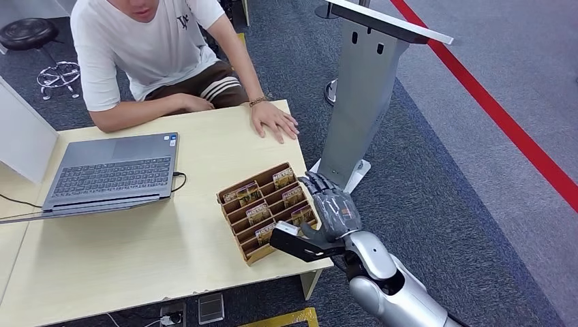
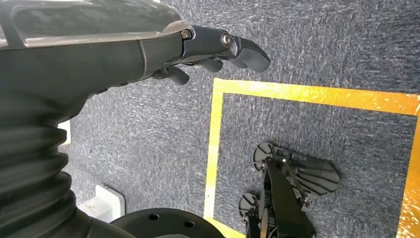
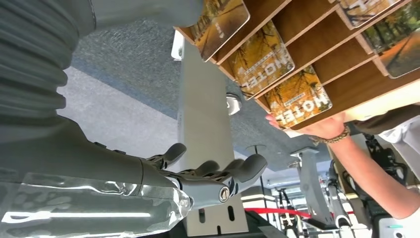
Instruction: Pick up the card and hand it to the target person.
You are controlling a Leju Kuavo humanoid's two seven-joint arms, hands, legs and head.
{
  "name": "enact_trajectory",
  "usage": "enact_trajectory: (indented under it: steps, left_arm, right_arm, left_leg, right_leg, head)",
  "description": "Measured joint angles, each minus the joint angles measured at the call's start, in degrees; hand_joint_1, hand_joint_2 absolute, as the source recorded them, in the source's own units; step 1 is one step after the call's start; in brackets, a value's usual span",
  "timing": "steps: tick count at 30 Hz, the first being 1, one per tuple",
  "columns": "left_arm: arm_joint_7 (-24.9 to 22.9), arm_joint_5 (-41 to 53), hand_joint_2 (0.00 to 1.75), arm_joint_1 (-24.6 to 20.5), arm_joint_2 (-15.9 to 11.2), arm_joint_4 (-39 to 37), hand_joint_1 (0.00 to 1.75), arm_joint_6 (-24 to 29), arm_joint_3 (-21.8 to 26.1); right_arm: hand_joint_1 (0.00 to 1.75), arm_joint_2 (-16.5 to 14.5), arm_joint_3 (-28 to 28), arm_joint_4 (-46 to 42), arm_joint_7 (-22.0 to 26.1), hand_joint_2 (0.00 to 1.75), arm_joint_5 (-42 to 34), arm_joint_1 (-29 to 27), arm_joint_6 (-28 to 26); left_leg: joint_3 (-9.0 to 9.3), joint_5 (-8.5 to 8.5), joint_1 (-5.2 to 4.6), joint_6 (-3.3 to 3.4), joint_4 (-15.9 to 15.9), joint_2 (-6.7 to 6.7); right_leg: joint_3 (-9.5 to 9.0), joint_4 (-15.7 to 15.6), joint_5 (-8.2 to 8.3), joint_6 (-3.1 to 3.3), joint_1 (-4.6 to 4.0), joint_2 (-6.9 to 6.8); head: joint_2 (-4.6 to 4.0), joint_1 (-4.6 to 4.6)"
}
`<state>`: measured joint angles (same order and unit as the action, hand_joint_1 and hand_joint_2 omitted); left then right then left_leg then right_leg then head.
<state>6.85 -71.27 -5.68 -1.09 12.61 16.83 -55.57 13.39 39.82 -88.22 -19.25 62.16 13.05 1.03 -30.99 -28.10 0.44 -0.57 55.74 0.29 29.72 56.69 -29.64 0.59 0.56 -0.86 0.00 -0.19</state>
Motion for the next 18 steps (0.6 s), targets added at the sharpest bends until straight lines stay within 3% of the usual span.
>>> enact_trajectory:
  steps: [11, 18]
  left_arm:
    - [0.23, -0.77, 1.75, 0.01, 0.05, 0.0, 0.0, 0.04, 0.01]
    - [-0.4, -0.76, 1.75, 0.03, 0.26, 0.0, 0.0, 0.07, -0.01]
  right_arm:
    - [0.62, -0.74, 1.15, 2.8, 0.45, 1.75, -0.69, 1.55, 0.02]
    - [0.67, -0.76, 1.34, 4.43, -0.27, 1.75, -0.77, 1.85, 0.02]
  left_leg:
    - [0.0, 0.0, 0.0, 0.0, 0.0, 0.0]
    - [0.0, 0.0, 0.0, 0.0, 0.0, 0.0]
  right_leg:
    - [0.01, 0.0, 0.0, 0.0, 0.0, 0.0]
    - [0.01, 0.0, 0.0, 0.0, 0.0, 0.0]
  head:
    - [0.0, 0.0]
    - [0.0, 0.0]
